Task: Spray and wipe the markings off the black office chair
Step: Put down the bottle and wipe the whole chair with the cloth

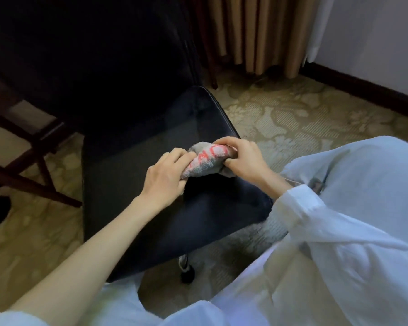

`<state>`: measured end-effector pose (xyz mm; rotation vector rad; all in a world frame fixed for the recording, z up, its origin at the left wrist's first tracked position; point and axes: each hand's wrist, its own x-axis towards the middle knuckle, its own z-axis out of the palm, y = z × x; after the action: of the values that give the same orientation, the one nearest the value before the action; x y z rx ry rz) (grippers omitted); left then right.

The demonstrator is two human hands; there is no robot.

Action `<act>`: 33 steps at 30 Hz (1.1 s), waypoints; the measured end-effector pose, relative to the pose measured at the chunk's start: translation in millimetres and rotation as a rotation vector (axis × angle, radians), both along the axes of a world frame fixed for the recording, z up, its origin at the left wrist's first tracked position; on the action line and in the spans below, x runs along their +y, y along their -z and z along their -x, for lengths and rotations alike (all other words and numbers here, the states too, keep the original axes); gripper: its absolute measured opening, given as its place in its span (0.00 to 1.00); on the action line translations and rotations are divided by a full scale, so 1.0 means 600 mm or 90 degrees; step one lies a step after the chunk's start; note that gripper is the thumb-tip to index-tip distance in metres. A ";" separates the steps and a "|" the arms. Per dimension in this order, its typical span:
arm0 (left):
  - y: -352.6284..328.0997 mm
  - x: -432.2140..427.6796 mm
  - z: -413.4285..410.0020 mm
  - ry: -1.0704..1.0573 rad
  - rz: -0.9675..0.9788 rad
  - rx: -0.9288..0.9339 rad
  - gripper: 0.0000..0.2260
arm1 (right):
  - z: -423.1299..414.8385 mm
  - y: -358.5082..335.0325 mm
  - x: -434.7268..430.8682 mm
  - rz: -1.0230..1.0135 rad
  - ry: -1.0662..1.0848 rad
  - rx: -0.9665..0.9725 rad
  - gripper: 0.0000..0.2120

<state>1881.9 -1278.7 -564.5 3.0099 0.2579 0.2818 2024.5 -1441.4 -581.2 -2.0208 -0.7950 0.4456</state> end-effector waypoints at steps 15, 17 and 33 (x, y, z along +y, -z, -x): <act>0.000 -0.037 0.325 -0.152 0.013 0.025 0.26 | 0.295 0.009 0.016 0.064 -0.191 -0.086 0.20; 0.036 -0.037 0.338 -0.168 0.016 0.062 0.24 | 0.319 0.039 0.022 0.117 -0.191 -0.091 0.20; 0.113 -0.110 0.241 -0.115 0.080 0.141 0.30 | 0.225 0.083 -0.018 0.217 -0.178 -0.228 0.19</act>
<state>1737.5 -1344.9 -632.2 2.8951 0.5470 -0.0543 1889.6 -1452.3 -630.9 -2.3528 -1.3041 0.4004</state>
